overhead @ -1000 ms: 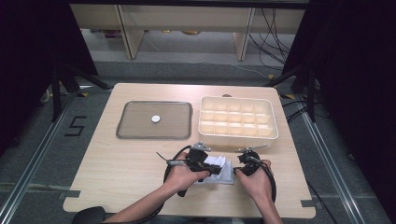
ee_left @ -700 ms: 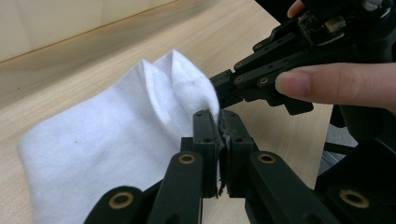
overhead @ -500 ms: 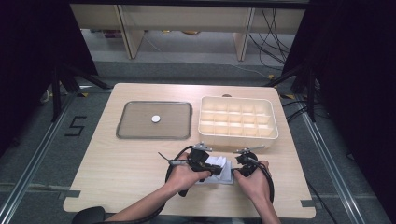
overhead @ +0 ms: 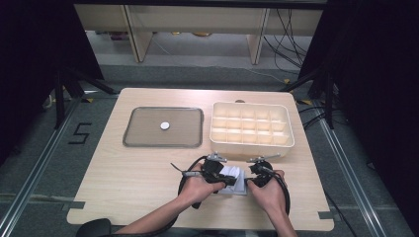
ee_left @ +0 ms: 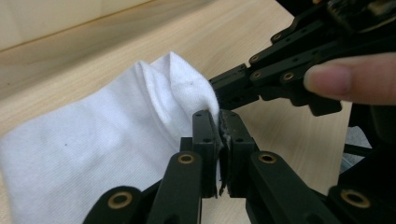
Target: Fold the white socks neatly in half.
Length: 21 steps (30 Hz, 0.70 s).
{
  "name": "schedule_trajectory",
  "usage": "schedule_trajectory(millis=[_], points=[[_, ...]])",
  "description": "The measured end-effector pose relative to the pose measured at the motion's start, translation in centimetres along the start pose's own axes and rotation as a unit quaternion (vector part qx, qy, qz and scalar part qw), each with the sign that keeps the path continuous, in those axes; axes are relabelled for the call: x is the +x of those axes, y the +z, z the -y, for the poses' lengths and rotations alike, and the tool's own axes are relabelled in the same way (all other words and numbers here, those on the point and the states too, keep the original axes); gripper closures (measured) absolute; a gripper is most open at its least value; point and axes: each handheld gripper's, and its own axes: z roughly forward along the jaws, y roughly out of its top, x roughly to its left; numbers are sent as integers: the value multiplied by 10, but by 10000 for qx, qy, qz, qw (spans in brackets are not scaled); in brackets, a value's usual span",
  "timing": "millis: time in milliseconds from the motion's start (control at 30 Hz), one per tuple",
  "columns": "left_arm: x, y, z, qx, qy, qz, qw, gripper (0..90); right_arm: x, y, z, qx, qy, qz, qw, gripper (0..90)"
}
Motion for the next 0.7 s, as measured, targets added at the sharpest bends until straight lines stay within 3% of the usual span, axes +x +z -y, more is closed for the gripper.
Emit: schedule_trajectory(millis=[233, 267, 300, 333, 400, 467, 500, 600, 633, 667, 700], points=[[-1, 6, 2, -51, 54, -18, 10000, 849, -1, -3, 1, -33, 31, -22, 10000, 900], [-2, 7, 2, -95, 62, -101, 9999, 847, -2, -3, 2, -47, 45, 3, 10000, 900], [-2, 9, 3, -153, 105, -78, 9998, 845, -3, -4, 2, -81, 25, 9, 10000, 900], [-2, 8, 2, -63, 132, 3, 9999, 842, -3, -5, 2, -71, 47, -1, 10000, 900], [-3, 8, 2, -142, 153, -20, 9998, 832, -7, -6, 3, -143, -134, -33, 9998, 900], [-5, 7, 1, -240, 220, -13, 9995, 820, -7, -8, 3, -141, -81, 7, 9999, 900], [-6, 6, 0, -311, 246, -1, 9992, 801, -5, -9, 2, -144, 85, 14, 9999, 900], [-9, -3, -4, -525, 369, -7, 9979, 756, -6, -12, 2, -229, 85, -133, 9996, 900], [-11, -8, -6, -632, 407, -45, 9972, 751, -9, -13, 3, -329, -129, -229, 9991, 900], [-11, -12, -7, -672, 443, -51, 9967, 751, -9, -16, 3, -336, -70, -233, 9991, 900], [-11, -17, -8, -725, 486, -81, 9962, 752, -10, -17, 3, -446, -164, -279, 9985, 900]])
